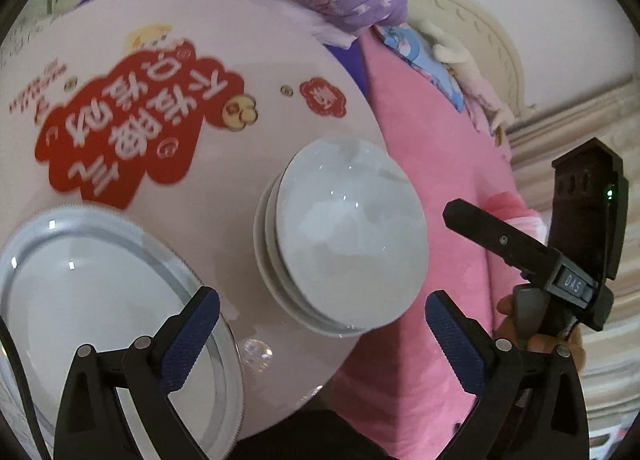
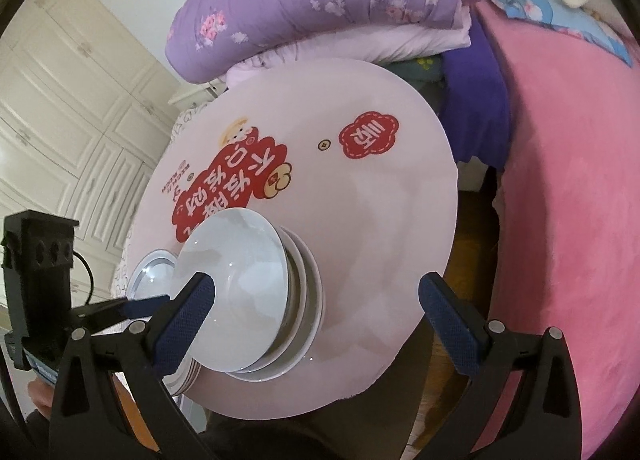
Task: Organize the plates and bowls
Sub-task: 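Move the right tool to the rim of the stacked bowls, then close the right gripper on the stacked bowls' rims, then lift the bowl stack and carry it over the plate stack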
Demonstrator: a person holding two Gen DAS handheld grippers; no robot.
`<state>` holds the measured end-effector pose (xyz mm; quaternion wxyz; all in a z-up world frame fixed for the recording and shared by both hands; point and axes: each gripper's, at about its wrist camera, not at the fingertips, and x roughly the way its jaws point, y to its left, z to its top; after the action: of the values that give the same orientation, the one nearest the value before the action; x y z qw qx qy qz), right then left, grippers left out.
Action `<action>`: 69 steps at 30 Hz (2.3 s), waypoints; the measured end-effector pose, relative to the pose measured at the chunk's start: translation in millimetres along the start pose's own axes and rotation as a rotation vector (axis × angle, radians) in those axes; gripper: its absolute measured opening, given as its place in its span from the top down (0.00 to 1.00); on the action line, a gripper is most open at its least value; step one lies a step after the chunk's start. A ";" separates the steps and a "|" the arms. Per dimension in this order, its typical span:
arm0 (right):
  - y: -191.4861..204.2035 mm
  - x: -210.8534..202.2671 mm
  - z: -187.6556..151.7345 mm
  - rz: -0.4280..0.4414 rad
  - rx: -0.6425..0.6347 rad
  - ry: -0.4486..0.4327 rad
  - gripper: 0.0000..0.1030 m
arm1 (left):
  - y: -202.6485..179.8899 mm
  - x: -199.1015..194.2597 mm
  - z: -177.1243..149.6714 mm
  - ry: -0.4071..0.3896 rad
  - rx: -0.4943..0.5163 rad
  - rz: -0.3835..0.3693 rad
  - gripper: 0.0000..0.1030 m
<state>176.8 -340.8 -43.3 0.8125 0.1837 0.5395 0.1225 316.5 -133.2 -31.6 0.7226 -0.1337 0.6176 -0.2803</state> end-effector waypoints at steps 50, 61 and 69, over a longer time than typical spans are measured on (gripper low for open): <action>-7.9 41.3 -18.1 -0.016 0.018 0.072 0.01 | 31.7 78.5 -1.1 -0.034 -0.319 -0.119 0.34; -14.1 65.3 -22.5 0.026 0.083 0.141 0.25 | 31.8 76.3 5.7 -0.044 -0.301 -0.051 0.52; 4.8 66.7 -26.3 0.090 0.086 0.132 0.48 | 27.5 67.0 0.2 -0.038 -0.256 -0.023 0.59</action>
<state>178.4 -305.6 -105.9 0.7602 0.2339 0.5879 0.1478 328.6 -149.2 -101.1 0.7079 -0.2370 0.6330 -0.2050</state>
